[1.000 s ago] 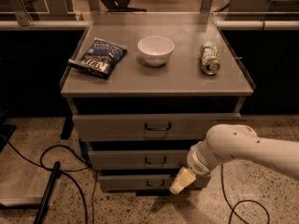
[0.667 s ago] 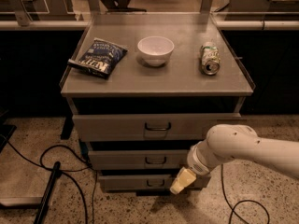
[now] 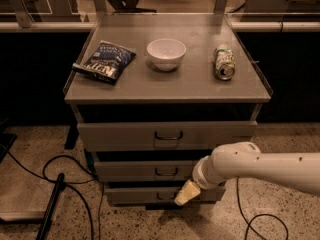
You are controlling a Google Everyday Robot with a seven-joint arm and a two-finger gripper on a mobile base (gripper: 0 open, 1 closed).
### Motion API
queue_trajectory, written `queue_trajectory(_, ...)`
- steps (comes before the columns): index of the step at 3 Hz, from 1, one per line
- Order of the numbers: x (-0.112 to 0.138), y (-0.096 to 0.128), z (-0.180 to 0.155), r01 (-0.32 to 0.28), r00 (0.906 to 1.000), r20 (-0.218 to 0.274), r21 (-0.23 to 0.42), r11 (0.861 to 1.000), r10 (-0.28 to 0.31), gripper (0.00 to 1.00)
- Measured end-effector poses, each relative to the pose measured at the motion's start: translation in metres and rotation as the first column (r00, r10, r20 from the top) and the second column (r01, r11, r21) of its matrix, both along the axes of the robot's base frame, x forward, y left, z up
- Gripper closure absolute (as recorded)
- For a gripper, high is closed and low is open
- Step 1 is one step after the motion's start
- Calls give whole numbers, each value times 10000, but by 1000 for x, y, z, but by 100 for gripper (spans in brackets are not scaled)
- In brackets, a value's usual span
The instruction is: Open middle drawer
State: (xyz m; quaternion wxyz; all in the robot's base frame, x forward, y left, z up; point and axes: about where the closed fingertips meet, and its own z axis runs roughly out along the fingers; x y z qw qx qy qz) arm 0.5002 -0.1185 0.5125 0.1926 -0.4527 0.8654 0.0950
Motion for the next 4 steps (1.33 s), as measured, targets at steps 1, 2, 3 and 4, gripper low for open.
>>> queue_trajectory(1,13,-2,-19,538,9985,125,85,9985,-539,0)
queue_trajectory(2,16,-2,-19,635,9978,170,125,9979,-638,0)
queue_trajectory(3,17,1,-22,598,9978,296,84,9982,-600,0)
queue_trajectory(4,32,13,-37,735,9962,448,223,9970,-744,0)
